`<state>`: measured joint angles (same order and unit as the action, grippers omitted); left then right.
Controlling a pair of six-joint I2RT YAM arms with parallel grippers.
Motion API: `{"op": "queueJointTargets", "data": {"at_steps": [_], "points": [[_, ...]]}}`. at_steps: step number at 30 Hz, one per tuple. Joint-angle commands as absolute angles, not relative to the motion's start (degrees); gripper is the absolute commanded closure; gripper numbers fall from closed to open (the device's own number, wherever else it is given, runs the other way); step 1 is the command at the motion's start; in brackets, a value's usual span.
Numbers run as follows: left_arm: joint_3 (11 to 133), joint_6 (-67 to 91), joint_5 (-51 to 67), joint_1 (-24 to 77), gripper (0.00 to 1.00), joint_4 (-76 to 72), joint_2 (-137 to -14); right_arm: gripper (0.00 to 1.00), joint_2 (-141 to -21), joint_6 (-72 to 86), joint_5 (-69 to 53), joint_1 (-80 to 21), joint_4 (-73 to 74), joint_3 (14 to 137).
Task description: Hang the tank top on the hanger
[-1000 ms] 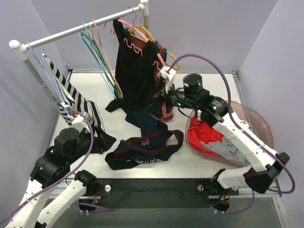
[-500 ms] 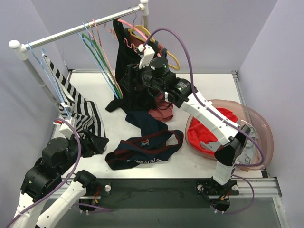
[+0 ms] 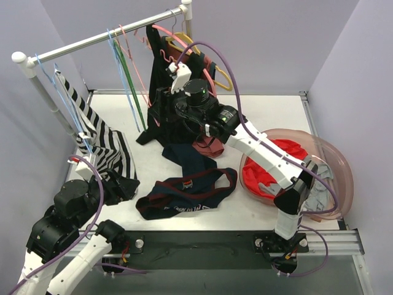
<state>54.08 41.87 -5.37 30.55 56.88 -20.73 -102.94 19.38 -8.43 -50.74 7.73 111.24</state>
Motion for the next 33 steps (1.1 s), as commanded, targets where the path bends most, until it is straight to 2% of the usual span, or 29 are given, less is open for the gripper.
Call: {"op": "queueJointTargets", "data": {"at_steps": [1, 8, 11, 12, 14, 17, 29, 33], "points": [[54.5, 42.7, -5.8, 30.4, 0.21, 55.9, -20.0, 0.51, -104.8, 17.1, -2.1, -51.3, 5.3, 114.7], [54.3, 42.9, -6.0, 30.4, 0.21, 56.4, -19.3, 0.61, -108.3, 13.7, -0.2, -51.6, 5.1, 118.1], [54.3, 42.9, -6.1, 30.4, 0.21, 56.6, -19.2, 0.71, -109.0, 11.3, 3.5, -51.9, 5.1, 118.5], [54.4, 42.9, -6.2, 30.4, 0.21, 56.6, -19.1, 0.77, -108.9, 10.8, 4.3, -51.9, 5.1, 118.5], [54.4, 43.0, -6.2, 30.5, 0.21, 56.8, -19.0, 0.83, -109.0, 9.8, 5.7, -51.6, 5.0, 118.5], [54.3, 43.1, -6.2, 30.5, 0.21, 56.7, -18.7, 0.99, -108.9, 8.8, 5.9, -51.1, 4.7, 118.8], [55.5, 43.2, -6.9, 30.8, 0.21, 57.3, -18.5, 1.0, -106.4, 3.7, 1.6, -51.0, 3.6, 124.0], [55.5, 43.4, -6.9, 31.0, 0.21, 56.9, -18.5, 1.0, -103.6, 3.5, 0.5, -51.0, 3.8, 121.7]]}}
